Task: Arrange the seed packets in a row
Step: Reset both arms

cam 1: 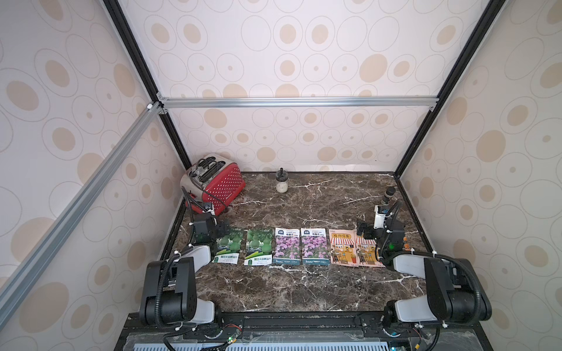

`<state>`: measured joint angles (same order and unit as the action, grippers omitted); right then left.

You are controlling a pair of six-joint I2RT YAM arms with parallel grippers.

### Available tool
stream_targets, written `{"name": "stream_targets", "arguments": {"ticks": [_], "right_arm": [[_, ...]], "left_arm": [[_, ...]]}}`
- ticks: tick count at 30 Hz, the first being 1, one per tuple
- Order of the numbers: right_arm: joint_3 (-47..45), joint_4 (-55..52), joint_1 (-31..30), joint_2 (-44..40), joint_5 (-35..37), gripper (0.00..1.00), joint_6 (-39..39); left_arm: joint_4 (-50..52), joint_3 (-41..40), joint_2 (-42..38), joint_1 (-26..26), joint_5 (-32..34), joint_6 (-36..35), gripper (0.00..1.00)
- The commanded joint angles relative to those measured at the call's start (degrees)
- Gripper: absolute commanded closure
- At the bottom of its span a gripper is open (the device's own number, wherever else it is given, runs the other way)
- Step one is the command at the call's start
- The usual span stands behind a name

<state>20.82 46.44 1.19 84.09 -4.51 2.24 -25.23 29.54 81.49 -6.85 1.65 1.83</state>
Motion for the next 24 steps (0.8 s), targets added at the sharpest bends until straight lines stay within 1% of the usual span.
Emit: {"name": "stream_targets", "arguments": {"ticks": [1, 3, 5, 7, 12, 13, 16, 18, 22, 24], "right_arm": [[-1.93, 9.79, -1.77, 3.28, 1.33, 0.01, -3.01], [-1.10, 7.70, -2.50, 3.65, 2.70, 0.01, -3.67], [-1.29, 10.38, -2.51, 5.00, 3.94, 0.01, -2.77], [-1.47, 9.49, -2.46, 4.28, 4.39, 0.01, -2.61], [-2.59, 11.85, -2.51, 4.38, 5.16, 0.01, -2.24], [-3.18, 13.09, -2.50, 4.40, 5.23, 0.01, -2.15], [-4.49, 15.68, -2.48, 4.50, 5.52, 0.01, -2.22], [-4.43, 15.46, -2.49, 4.52, 5.66, 0.01, -2.21], [-4.71, 16.05, -2.49, 4.53, 6.14, 0.01, -1.98], [-5.15, 16.94, -2.51, 4.62, 6.48, 0.01, -1.85]], "left_arm": [[-2.07, 1.13, -0.27, 0.18, -0.50, -1.70, 0.01], [-2.77, 0.65, -0.67, 0.19, -0.43, -1.18, 0.01], [-4.20, -0.03, -0.96, 0.26, -1.38, -0.58, 0.01], [-5.07, -0.24, -0.83, 0.82, -1.23, -0.08, 0.01], [-7.27, -1.13, -0.89, 1.62, -1.11, 1.93, 0.01], [-7.63, -1.40, -0.98, 2.44, -0.65, 1.89, 0.01], [-7.46, -1.41, -1.03, 4.41, 4.41, 1.85, 0.01], [-8.73, -1.35, -0.45, 4.40, 4.50, 1.70, 0.01], [-18.27, -4.22, 3.25, 4.53, 2.96, 0.22, 0.01], [-23.73, -5.99, 6.10, 5.13, 3.82, -0.28, 0.01]]}}
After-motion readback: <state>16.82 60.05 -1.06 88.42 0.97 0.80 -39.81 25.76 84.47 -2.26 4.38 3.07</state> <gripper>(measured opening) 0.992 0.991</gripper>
